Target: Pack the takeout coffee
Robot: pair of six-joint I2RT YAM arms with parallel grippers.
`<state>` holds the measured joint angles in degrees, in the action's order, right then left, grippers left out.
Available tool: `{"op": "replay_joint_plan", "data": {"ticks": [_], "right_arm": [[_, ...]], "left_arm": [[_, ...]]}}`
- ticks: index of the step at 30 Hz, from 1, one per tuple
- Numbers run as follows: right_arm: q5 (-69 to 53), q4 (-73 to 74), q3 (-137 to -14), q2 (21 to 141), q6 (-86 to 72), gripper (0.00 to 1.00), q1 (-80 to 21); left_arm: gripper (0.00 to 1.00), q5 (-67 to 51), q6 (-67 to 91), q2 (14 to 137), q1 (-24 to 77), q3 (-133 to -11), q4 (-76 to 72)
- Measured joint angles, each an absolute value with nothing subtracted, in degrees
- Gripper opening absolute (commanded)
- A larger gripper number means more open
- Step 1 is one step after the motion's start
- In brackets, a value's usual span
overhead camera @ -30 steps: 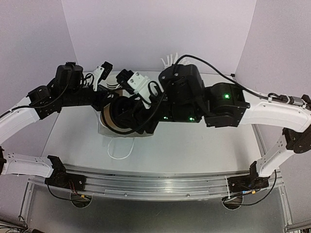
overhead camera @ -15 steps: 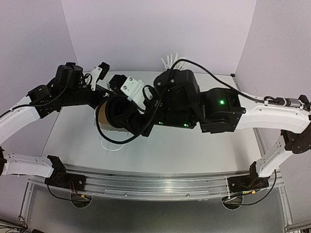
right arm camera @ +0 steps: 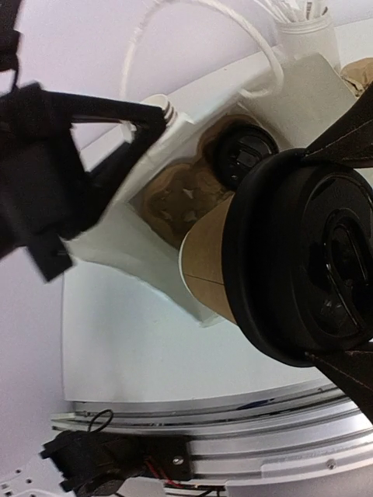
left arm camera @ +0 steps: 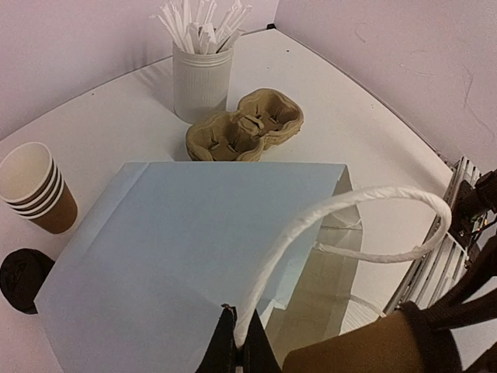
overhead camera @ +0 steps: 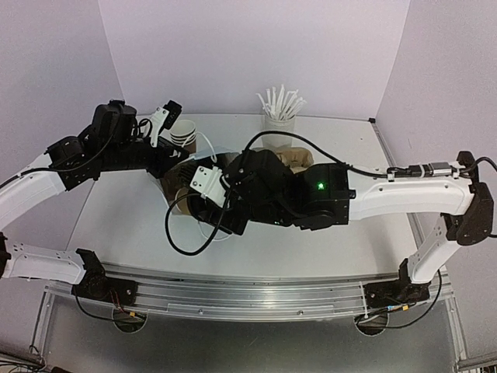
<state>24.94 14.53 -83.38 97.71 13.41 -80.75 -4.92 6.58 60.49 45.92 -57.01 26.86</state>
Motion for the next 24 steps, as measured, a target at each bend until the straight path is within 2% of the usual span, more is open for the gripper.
{"op": "replay_joint_plan", "data": {"ticks": [9, 17, 24], "right_arm": [[26.24, 15.04, -83.45, 98.61, 12.52, 0.0, -80.55], [34.27, 13.23, -92.76, 109.04, 18.65, 0.0, -80.55], [37.85, 12.56, -94.39, 114.45, 22.2, 0.0, -80.03]], "left_arm": [[0.0, -8.08, 6.92, 60.49, 45.82, -57.01, 25.87], [0.0, -14.02, 7.53, 60.31, 45.64, -57.04, 25.85], [0.0, -20.54, 7.57, 59.66, 42.89, -57.04, 25.08]]}}
